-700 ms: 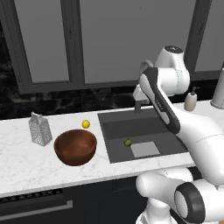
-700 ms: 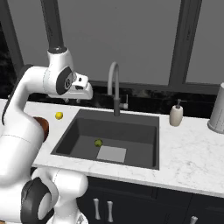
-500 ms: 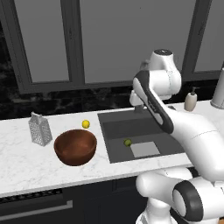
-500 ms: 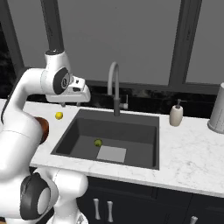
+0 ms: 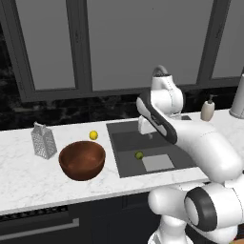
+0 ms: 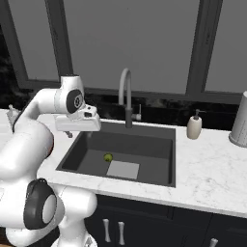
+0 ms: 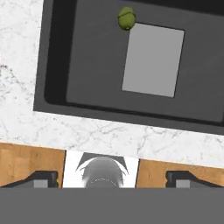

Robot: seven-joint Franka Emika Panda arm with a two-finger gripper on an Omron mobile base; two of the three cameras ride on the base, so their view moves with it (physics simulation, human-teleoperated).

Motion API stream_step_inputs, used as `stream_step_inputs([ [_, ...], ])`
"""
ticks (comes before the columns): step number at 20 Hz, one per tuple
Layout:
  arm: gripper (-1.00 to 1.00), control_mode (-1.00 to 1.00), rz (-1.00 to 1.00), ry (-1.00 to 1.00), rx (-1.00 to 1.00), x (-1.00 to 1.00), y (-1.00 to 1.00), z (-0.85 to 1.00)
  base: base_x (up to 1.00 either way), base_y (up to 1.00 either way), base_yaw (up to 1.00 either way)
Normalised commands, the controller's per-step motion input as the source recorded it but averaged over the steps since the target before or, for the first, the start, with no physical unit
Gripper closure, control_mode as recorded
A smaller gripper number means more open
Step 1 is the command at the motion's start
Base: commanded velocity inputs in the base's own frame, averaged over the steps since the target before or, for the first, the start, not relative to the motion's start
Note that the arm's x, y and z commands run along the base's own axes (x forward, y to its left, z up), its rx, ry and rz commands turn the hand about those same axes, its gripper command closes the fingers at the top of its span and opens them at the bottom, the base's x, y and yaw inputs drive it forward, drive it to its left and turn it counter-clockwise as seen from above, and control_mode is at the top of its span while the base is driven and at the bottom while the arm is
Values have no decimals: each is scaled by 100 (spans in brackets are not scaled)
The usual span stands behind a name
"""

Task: Pick the lime from the sink and place it in the bowl. Then pick the bowl and place it in the microwave. Then close the microwave door and press the start button.

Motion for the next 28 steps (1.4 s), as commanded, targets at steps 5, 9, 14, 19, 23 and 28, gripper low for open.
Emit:
stream_step_inputs([
  [5,-100,-100,13,27,-28,44,-3,-100,0,0,0],
  [9,-100,-100,10,13,-21,57,0,-93,0,0,0],
  [14,-100,-100,2,0,-3,72,0,-58,0,0,0],
  [19,-100,-100,0,0,0,57,-8,-56,0,0,0],
  [23,-100,-100,1,0,0,51,0,-64,0,0,0],
  [28,-100,-100,0,-2,0,37,0,-58,0,0,0],
])
